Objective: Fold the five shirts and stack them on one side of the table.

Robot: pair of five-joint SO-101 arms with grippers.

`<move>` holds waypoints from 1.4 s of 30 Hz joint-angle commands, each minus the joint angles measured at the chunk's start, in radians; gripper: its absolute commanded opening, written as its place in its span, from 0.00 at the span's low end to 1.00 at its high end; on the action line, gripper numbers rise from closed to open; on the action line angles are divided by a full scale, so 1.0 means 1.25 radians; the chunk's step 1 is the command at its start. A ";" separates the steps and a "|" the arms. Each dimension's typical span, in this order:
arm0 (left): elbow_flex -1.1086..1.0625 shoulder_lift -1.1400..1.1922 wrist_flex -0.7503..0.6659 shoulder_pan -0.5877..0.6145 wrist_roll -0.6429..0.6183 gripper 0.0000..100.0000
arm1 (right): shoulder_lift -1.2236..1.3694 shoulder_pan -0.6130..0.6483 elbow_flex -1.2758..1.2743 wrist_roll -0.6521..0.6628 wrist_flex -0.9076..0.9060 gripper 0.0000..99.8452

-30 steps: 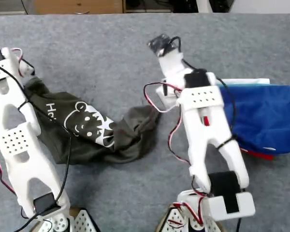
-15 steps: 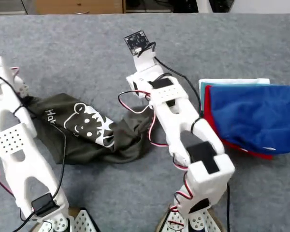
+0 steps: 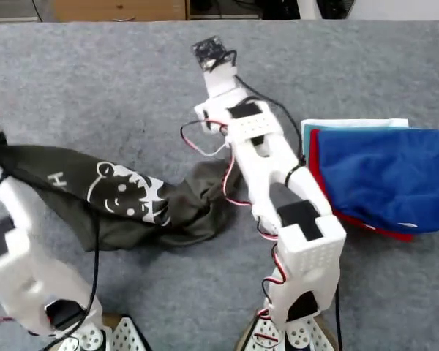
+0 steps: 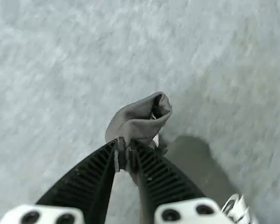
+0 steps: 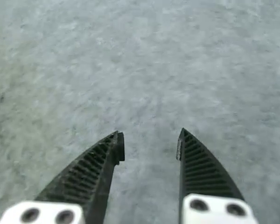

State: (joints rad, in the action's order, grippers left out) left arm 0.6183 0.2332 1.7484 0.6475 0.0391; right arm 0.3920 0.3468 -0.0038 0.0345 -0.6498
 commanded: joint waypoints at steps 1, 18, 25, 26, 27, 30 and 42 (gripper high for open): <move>-0.233 -0.208 0.006 0.049 0.077 0.02 | -0.021 -0.009 0.143 -0.002 -0.142 0.20; -0.689 -0.412 -0.034 0.276 0.335 0.02 | 0.287 0.354 0.746 -0.026 -0.869 0.20; -0.743 -0.414 -0.034 0.325 0.367 0.02 | 0.406 0.436 0.801 -0.052 -0.910 0.20; -0.741 -0.414 -0.034 0.341 0.384 0.02 | 0.406 0.449 0.801 -0.070 -0.910 0.20; -0.739 -0.414 -0.043 0.361 0.403 0.02 | 0.406 0.461 0.802 -0.080 -0.908 0.20; -0.722 -0.416 -0.077 0.421 0.433 0.02 | 0.417 0.489 0.798 -0.081 -0.906 0.20; -0.640 -0.406 -0.082 0.430 0.444 0.02 | 0.630 0.425 0.958 -0.092 -0.906 0.00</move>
State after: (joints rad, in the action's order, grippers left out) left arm -0.2209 -0.2486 1.6625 1.2259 0.5946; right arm 1.1408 0.9375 1.0994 -0.0621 -1.7699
